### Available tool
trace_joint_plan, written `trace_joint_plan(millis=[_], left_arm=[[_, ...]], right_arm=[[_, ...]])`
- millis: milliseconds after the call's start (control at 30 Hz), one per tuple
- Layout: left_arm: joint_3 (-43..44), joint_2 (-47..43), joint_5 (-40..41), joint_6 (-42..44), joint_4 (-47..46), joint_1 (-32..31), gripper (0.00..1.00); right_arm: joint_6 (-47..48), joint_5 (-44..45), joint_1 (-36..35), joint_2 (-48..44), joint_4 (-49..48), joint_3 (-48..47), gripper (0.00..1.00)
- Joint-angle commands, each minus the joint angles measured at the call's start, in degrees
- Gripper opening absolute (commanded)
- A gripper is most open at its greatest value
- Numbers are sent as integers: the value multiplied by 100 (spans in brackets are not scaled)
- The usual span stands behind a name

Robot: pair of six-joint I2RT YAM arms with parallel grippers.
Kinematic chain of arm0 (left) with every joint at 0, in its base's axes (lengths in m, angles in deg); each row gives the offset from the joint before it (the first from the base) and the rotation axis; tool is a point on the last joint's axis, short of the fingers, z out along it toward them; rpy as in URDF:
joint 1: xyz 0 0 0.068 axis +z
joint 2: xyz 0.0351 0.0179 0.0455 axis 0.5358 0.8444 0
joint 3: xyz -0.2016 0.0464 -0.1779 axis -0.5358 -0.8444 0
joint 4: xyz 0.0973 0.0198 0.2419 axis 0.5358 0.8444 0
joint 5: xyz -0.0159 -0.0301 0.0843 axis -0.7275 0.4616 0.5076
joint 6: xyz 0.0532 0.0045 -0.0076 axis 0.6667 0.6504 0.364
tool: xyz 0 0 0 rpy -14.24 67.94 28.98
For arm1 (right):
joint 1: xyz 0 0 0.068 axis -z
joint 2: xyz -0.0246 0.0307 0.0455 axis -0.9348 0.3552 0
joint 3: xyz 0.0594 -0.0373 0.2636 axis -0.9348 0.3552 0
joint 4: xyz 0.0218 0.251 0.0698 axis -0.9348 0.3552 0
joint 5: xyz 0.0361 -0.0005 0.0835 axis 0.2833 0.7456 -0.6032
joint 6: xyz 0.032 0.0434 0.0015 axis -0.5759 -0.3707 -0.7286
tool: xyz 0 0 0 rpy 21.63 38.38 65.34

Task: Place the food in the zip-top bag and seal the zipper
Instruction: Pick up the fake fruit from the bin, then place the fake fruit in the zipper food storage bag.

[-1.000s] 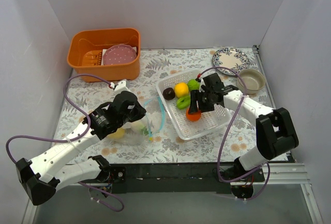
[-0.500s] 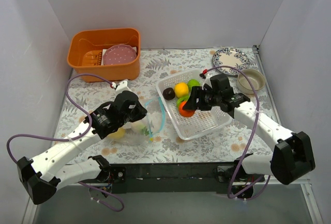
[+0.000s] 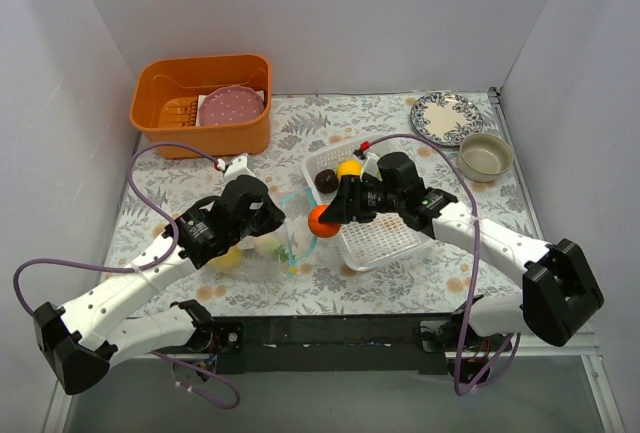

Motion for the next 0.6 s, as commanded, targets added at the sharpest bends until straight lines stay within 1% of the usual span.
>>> trace_joint_plan(millis=[0, 133, 233, 333, 367, 433, 467, 567], left_arm=[[126, -105, 17, 63, 44, -8, 0], [170, -114, 52, 63, 62, -8, 0], [214, -114, 61, 63, 88, -8, 0], [241, -140, 105, 72, 150, -8, 0], [241, -149, 140, 72, 167, -8, 0], [232, -175, 149, 54, 185, -8, 0], [223, -210, 157, 54, 202, -8, 0], [179, -263, 184, 54, 185, -8, 0]], right_arm=[[-192, -69, -307, 345, -724, -389, 49], [-227, -25, -501, 846, -883, -749, 50], [-219, -51, -597, 1250, -944, -978, 53], [-183, -17, -633, 1497, -936, -1207, 68], [-175, 27, -633, 1524, -944, -1233, 75], [-140, 124, -642, 1498, -927, -1233, 79], [-122, 185, -633, 1463, -866, -1225, 83], [53, 361, -633, 1393, -586, -1277, 89]])
